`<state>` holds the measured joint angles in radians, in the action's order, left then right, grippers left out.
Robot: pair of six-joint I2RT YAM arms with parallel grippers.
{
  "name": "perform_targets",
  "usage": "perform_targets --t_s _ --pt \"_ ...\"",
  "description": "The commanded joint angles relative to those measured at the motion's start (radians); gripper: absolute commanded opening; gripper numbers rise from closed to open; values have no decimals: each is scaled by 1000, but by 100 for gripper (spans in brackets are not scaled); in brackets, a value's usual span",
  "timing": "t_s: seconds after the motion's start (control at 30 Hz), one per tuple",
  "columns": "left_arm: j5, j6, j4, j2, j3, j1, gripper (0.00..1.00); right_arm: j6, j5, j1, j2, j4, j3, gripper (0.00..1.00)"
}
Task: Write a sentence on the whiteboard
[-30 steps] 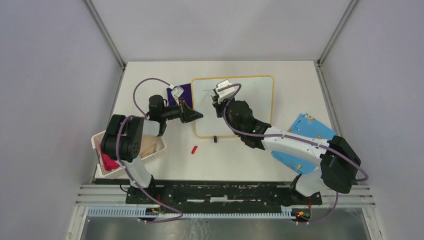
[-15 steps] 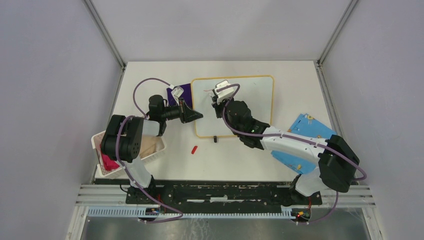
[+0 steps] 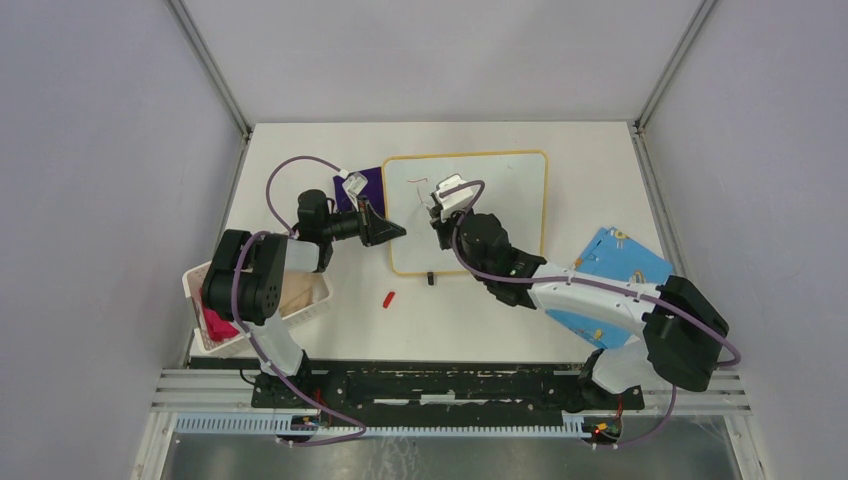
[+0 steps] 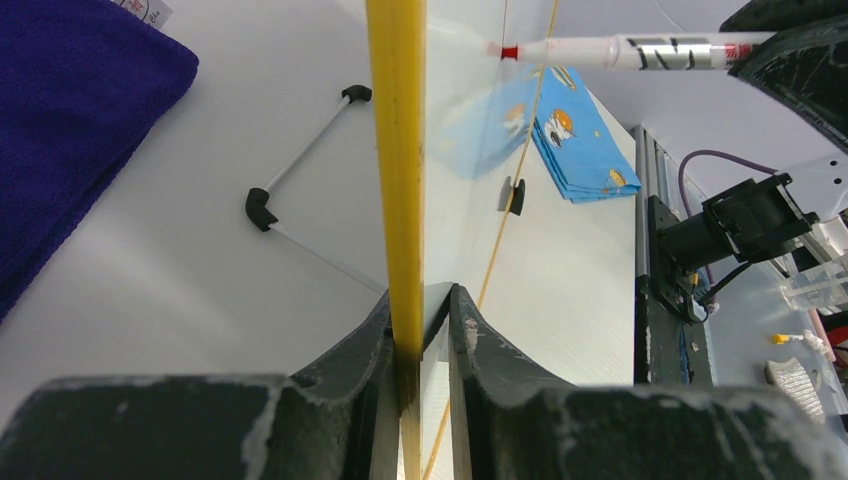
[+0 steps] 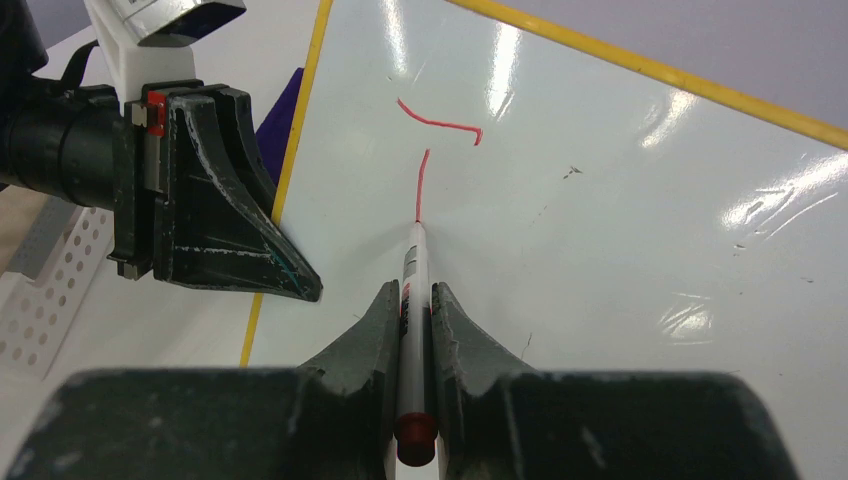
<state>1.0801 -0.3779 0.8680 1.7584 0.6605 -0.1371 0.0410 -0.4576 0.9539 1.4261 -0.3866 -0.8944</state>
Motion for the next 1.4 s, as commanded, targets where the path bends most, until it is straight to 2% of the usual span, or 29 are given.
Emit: perform_targets --t_s 0.0,0.4,0.97,1.37 --pt "-55 81 -43 -13 7 2 2 13 6 -3 -34 -2 31 0" --pt "-60 91 -57 -18 4 1 2 23 11 -6 -120 -34 23 0" --pt "-60 92 -57 -23 3 1 2 16 3 -31 -51 -2 -53 0" --pt "-60 94 -60 -22 5 1 2 24 6 -39 -33 10 -38 0"
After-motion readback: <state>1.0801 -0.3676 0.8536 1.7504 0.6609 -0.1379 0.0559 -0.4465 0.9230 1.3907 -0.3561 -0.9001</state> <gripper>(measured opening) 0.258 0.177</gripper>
